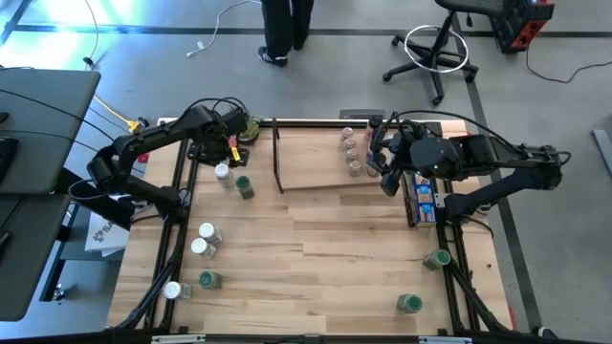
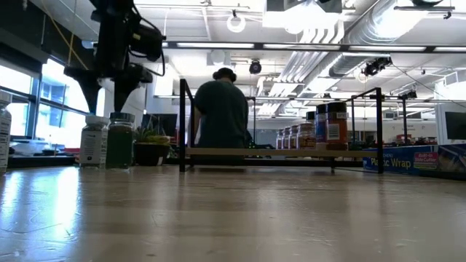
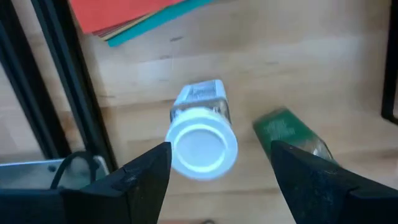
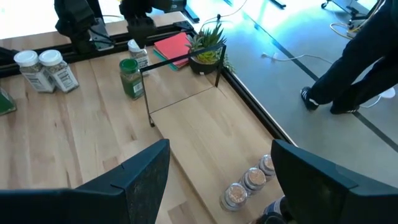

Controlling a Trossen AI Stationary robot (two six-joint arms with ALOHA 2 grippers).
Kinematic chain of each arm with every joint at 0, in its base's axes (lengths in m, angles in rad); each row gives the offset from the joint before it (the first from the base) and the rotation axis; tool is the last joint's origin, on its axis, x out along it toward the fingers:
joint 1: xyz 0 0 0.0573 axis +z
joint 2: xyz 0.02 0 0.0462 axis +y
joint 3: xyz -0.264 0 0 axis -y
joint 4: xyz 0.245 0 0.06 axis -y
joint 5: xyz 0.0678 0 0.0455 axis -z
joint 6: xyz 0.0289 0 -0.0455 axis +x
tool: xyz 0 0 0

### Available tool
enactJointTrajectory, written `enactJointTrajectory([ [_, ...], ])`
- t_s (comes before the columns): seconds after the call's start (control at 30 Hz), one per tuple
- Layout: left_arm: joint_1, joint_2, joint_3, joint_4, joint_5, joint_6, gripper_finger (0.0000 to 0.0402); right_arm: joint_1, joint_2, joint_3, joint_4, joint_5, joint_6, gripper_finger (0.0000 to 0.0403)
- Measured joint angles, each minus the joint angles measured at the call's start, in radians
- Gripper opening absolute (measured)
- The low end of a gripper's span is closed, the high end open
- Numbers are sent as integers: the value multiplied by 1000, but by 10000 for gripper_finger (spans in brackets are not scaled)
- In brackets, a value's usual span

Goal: Shelf spices
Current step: Put the white seasoning bottle on the shelf

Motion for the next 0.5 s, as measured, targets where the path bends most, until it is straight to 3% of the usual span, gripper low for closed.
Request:
enactJointTrajectory([
  [0.5, 40, 0, -133, 91, 61, -18, 269, 0, 0, 0, 0, 0, 2, 275],
])
